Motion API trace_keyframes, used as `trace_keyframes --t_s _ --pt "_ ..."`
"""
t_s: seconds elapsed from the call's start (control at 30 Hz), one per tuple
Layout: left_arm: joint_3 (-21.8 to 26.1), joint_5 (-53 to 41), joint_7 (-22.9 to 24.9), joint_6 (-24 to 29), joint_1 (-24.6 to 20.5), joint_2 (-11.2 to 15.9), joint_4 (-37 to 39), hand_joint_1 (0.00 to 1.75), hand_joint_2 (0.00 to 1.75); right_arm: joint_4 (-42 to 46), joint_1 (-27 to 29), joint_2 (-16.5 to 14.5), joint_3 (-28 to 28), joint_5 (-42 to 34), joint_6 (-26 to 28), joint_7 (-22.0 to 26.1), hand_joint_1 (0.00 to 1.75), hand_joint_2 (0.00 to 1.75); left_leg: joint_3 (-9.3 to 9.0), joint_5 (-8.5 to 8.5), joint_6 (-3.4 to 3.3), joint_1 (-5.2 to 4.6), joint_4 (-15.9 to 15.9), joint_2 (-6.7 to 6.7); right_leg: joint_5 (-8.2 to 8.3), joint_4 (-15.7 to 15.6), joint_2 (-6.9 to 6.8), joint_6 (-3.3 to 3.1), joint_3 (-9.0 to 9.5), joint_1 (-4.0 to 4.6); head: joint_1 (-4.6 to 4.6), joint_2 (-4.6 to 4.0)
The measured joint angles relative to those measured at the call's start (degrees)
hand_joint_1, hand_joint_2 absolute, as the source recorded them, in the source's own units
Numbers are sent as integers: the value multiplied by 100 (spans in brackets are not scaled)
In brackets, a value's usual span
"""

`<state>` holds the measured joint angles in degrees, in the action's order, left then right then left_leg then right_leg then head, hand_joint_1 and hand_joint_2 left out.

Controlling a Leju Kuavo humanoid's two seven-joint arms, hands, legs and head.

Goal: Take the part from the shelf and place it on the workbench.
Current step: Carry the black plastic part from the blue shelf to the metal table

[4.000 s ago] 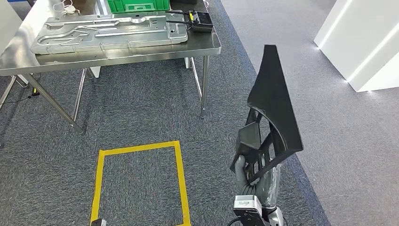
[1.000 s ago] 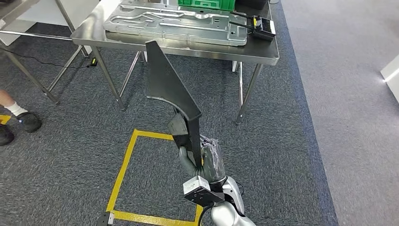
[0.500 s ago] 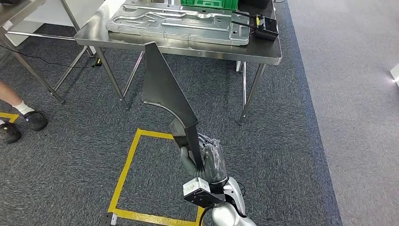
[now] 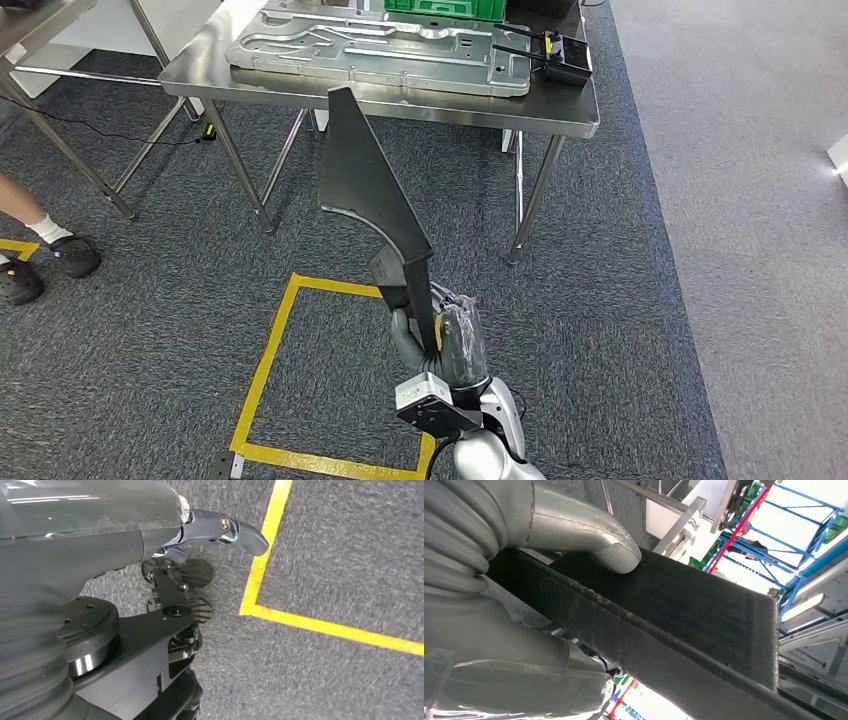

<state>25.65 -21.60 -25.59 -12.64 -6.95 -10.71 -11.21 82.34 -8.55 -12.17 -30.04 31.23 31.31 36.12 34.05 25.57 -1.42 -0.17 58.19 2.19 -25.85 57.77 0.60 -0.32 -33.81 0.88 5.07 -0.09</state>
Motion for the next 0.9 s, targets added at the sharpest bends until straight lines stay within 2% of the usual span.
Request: trace_keyframes --t_s 0.2,0.9 --pt "10 54 -11 -315 3 0 0 0 175 47 74 0 10 59 12 2 175 175 0 0 -1 -8 1 0 0 0 0 1 0 -8 0 0" --pt "20 93 26 -452 6 0 0 0 175 61 111 0 14 80 14 2 175 175 1 2 -4 -13 4 1 1 -2 0 3 -1 -11 0 0"
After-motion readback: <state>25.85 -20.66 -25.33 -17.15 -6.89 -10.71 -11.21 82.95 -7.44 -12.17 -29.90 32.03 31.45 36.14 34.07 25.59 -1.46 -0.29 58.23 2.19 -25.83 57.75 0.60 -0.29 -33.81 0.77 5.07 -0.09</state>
